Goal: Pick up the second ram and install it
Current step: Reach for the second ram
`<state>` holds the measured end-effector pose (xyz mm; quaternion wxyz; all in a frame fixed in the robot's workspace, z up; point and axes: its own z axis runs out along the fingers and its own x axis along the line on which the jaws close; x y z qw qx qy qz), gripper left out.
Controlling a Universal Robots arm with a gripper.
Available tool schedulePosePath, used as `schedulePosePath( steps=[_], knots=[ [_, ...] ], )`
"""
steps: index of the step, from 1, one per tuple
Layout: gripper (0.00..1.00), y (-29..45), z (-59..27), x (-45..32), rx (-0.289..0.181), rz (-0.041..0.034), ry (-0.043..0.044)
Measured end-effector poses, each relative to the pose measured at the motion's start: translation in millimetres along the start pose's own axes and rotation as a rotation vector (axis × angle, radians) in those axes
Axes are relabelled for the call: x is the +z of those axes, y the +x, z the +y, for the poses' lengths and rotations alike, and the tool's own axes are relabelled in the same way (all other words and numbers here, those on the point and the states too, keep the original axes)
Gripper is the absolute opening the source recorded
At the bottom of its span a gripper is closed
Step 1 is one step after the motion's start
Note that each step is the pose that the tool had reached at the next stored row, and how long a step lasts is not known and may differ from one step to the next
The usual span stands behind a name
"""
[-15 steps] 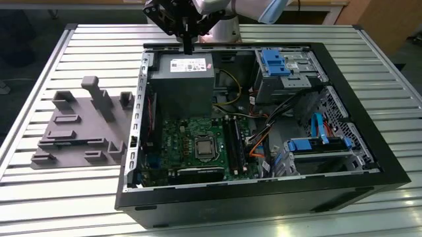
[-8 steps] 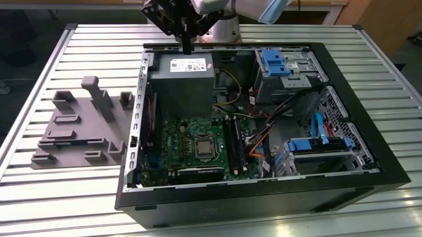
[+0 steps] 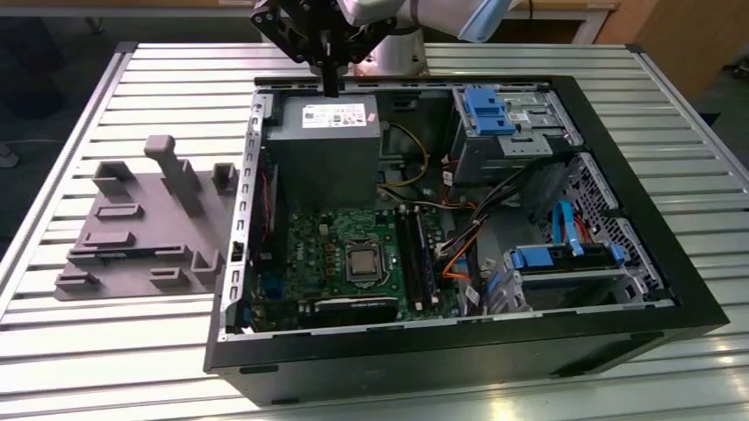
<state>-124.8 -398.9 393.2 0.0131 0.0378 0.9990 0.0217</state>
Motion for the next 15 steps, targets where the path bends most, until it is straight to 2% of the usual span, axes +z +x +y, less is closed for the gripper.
schedulePosePath(
  steps=[1, 3, 15],
  knots=[
    [0.13, 0.0, 0.0, 0.0, 0.000, 0.0000, 0.0000],
    [0.13, 6.7, -0.5, 0.7, 0.000, -0.0001, -0.0001],
    [0.13, 9.2, -0.7, 1.1, 0.000, 0.0001, 0.0000]
  ],
)
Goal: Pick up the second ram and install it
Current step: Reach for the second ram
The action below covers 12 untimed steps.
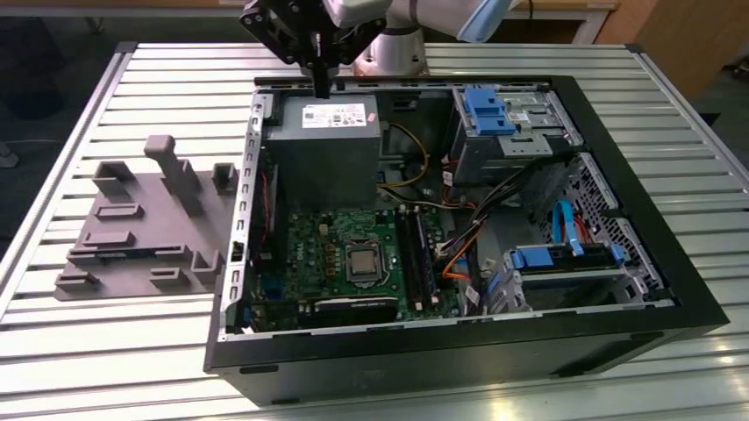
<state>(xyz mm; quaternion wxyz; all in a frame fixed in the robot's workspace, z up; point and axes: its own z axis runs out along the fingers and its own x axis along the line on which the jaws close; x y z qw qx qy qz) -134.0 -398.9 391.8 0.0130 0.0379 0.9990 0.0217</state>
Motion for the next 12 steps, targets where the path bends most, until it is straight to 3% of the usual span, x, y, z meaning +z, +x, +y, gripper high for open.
schedulePosePath(
  steps=[12],
  knots=[
    [0.13, 3.6, -0.4, 1.3, 0.000, 0.0013, 0.0001]
  ],
)
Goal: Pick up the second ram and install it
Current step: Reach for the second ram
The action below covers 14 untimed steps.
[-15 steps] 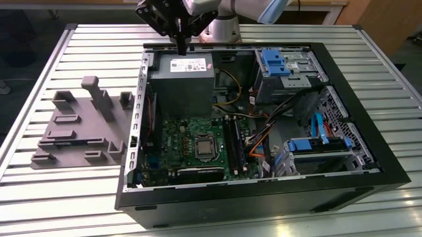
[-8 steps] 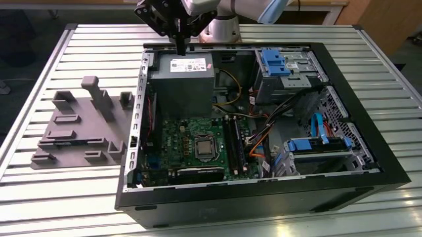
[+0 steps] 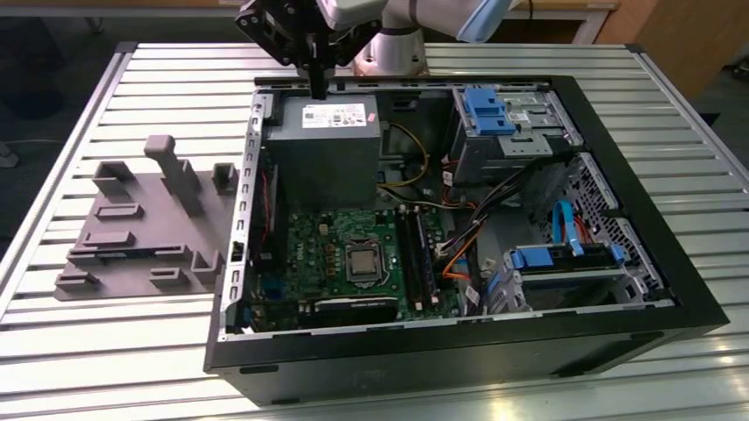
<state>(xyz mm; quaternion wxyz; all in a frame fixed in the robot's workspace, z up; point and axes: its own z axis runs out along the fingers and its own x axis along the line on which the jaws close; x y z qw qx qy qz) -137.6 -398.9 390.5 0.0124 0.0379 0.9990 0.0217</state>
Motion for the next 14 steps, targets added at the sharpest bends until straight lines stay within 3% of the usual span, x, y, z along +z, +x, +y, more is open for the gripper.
schedulePosePath(
  steps=[14],
  knots=[
    [0.13, 4.3, -0.4, 1.9, 0.000, 0.0028, 0.0001]
  ],
)
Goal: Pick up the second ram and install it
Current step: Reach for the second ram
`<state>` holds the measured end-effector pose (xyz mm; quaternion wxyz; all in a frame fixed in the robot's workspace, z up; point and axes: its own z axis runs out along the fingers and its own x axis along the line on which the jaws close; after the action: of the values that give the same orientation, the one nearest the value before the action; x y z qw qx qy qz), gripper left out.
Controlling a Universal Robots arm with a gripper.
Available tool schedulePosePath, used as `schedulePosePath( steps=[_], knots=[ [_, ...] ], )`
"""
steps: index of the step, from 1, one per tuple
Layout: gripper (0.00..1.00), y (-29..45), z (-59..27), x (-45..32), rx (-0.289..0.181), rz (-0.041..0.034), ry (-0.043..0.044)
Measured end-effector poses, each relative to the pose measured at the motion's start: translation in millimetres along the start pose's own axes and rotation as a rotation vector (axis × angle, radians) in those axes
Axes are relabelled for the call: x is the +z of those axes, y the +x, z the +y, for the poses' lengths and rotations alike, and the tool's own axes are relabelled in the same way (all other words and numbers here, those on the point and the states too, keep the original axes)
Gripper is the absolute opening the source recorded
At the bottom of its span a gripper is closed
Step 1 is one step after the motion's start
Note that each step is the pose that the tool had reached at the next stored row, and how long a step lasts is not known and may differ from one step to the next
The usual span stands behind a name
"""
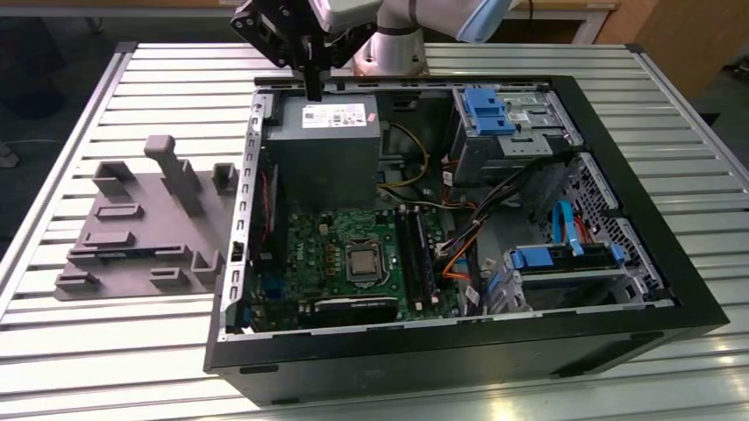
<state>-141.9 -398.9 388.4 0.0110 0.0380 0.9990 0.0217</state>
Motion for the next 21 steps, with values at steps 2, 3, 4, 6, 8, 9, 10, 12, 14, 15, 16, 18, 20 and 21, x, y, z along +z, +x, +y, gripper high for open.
schedulePosePath(
  steps=[2, 3, 4, 6, 8, 9, 10, 12, 14, 15, 16, 18, 20, 21],
  knots=[
    [0.13, 1.1, -0.2, 0.1, 0.000, -0.0001, -0.0001],
    [0.13, 2.1, -0.2, 0.1, 0.000, 0.0001, 0.0001],
    [0.13, 3.1, -0.3, 0.1, 0.000, 0.0001, 0.0001],
    [0.13, 5.3, -0.4, 0.1, 0.000, 0.0001, 0.0001],
    [0.13, 7.5, -0.6, 0.2, 0.000, 0.0000, 0.0000],
    [0.13, 8.6, -0.7, 0.3, 0.000, 0.0001, 0.0001],
    [0.13, 9.8, -0.8, 0.3, 0.000, 0.0001, 0.0001],
    [0.13, 12.6, -1.0, 0.3, 0.000, 0.0001, 0.0001],
    [0.13, 15.6, -1.2, 0.4, 0.000, 0.0001, 0.0001],
    [0.13, 17.0, -1.4, 0.5, 0.000, 0.0001, 0.0000],
    [0.13, 18.2, -1.5, 0.6, 0.000, 0.0001, 0.0000],
    [0.13, 20.3, -1.6, 0.7, 0.000, 0.0002, 0.0000],
    [0.13, 22.1, -1.7, 0.8, 0.000, 0.0004, 0.0001],
    [0.13, 22.8, -1.8, 0.9, 0.000, 0.0006, 0.0001]
  ],
)
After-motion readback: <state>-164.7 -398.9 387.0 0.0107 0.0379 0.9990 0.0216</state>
